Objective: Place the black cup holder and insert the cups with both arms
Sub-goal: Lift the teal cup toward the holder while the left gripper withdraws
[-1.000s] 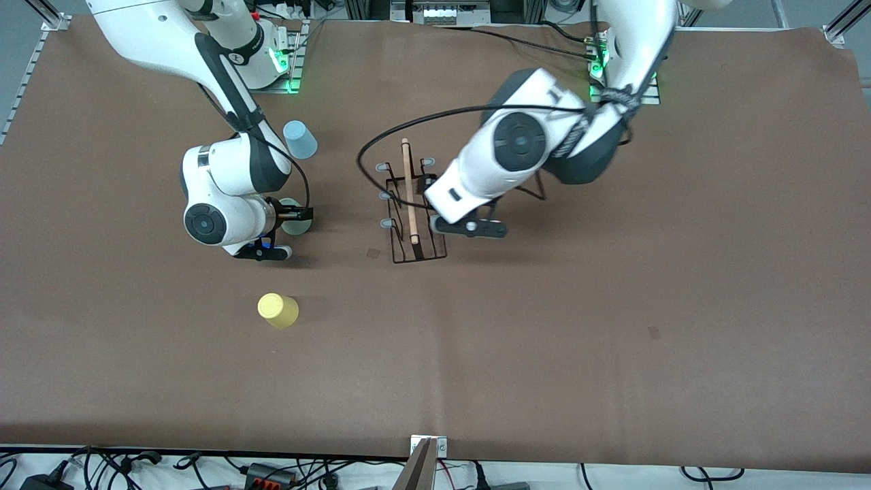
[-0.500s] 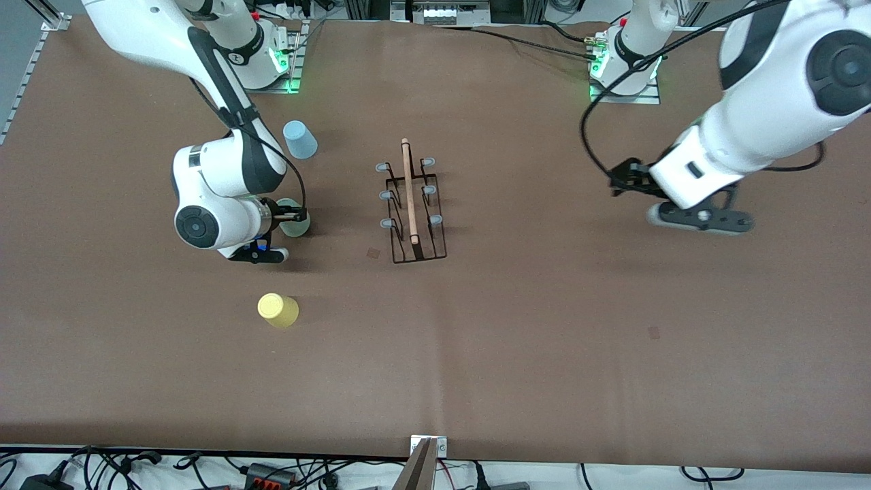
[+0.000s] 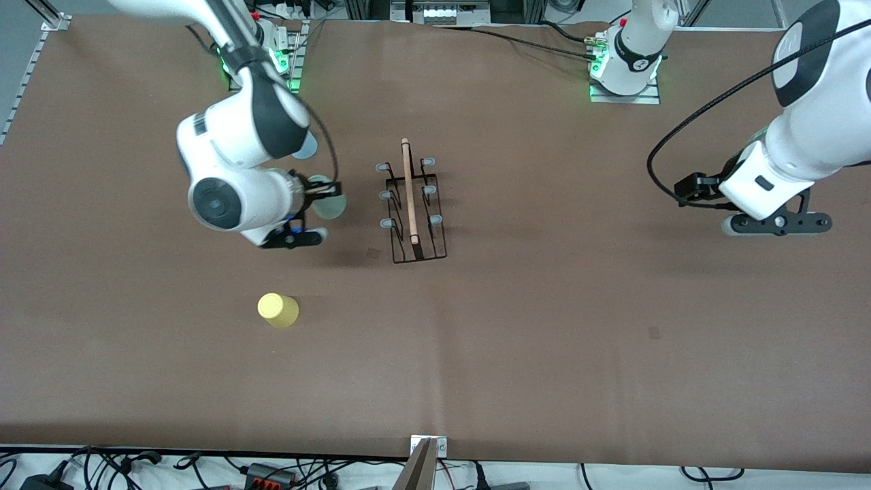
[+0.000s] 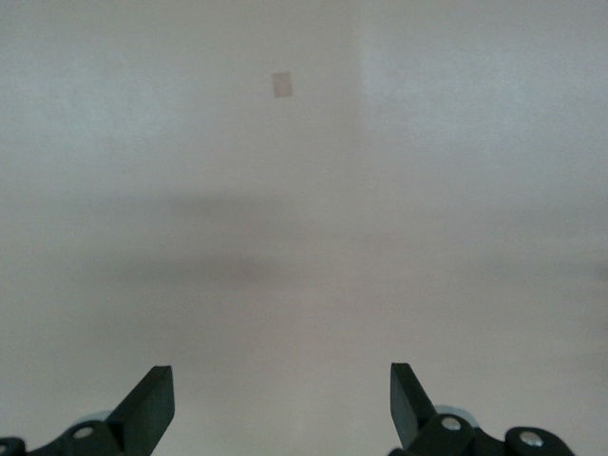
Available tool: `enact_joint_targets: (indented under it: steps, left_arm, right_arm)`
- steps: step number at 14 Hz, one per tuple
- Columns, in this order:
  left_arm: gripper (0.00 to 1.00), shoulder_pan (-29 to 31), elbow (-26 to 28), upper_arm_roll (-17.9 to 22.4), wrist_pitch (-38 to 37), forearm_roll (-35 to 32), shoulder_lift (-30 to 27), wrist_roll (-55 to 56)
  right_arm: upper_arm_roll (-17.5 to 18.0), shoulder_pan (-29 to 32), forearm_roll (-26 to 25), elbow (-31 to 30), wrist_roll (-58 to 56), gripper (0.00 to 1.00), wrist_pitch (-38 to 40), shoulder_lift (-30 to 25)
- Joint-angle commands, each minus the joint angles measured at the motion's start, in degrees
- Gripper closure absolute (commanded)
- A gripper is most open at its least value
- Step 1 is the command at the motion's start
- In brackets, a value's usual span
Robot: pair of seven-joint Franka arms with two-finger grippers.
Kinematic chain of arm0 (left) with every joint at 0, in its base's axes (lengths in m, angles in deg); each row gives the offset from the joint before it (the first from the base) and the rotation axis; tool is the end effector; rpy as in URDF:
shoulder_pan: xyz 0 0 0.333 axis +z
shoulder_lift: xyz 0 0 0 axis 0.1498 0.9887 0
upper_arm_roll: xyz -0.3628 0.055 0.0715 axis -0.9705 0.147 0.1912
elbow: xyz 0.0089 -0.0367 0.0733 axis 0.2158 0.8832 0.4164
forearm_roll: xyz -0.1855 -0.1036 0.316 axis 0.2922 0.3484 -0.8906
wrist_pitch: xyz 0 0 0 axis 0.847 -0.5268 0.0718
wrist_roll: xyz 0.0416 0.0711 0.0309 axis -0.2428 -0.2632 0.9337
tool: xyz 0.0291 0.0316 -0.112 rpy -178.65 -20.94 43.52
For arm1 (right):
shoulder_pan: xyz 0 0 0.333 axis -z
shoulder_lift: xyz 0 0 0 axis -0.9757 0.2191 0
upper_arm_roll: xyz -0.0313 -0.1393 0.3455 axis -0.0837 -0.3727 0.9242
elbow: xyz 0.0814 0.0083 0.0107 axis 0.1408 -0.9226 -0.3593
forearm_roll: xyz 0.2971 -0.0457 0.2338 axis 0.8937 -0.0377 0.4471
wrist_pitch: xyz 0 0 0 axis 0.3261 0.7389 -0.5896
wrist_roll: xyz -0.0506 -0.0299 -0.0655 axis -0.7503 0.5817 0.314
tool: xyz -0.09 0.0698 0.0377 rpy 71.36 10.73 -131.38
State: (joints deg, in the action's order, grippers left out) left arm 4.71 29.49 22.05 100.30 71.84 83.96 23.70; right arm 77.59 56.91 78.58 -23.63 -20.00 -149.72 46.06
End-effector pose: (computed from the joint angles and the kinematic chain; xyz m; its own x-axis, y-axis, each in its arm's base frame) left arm 0.5657 -0.0606 0.5811 0.9942 0.0244 -0.1051 0.0169 -0.9972 -0.0724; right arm 0.5486 0.3087 0.4109 0.8827 0.0880 -0.4616 0.0424 -0.9932 -0.1082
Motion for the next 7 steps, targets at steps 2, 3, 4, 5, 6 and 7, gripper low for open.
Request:
enact_joint_targets:
  steps: [2,3,4,5,6,7]
  left_arm:
    - [0.00,1.5,11.2,-0.3,7.8,-0.3,-8.1,0.3]
    - [0.00,1.6,12.5,-0.4,8.6,-0.3,-9.2,0.5]
    - [0.00,1.6,12.3,-0.4,8.7,-0.3,-9.1,0.6]
    - [0.00,1.6,11.6,-0.4,8.9,-0.4,-8.8,0.6]
    - [0.00,1.6,10.3,-0.4,8.6,-0.4,-7.8,0.7]
    - [0.00,1.6,9.8,-0.5,8.6,-0.4,-7.4,0.7]
  right_arm:
    - [0.9,-5.1,0.7,1.7,8.3,0.70,0.9,-0.1]
    - [1.0,-6.2,0.8,1.8,9.5,0.70,0.9,-0.1]
    - [1.0,-6.9,0.8,2.0,10.4,0.70,0.8,0.0]
    - [1.0,-7.4,1.4,2.2,10.7,0.69,0.8,0.1]
    - [1.0,-7.5,2.1,2.1,10.7,0.69,0.9,0.1]
    - [1.0,-7.5,2.2,2.1,10.6,0.69,0.9,0.1]
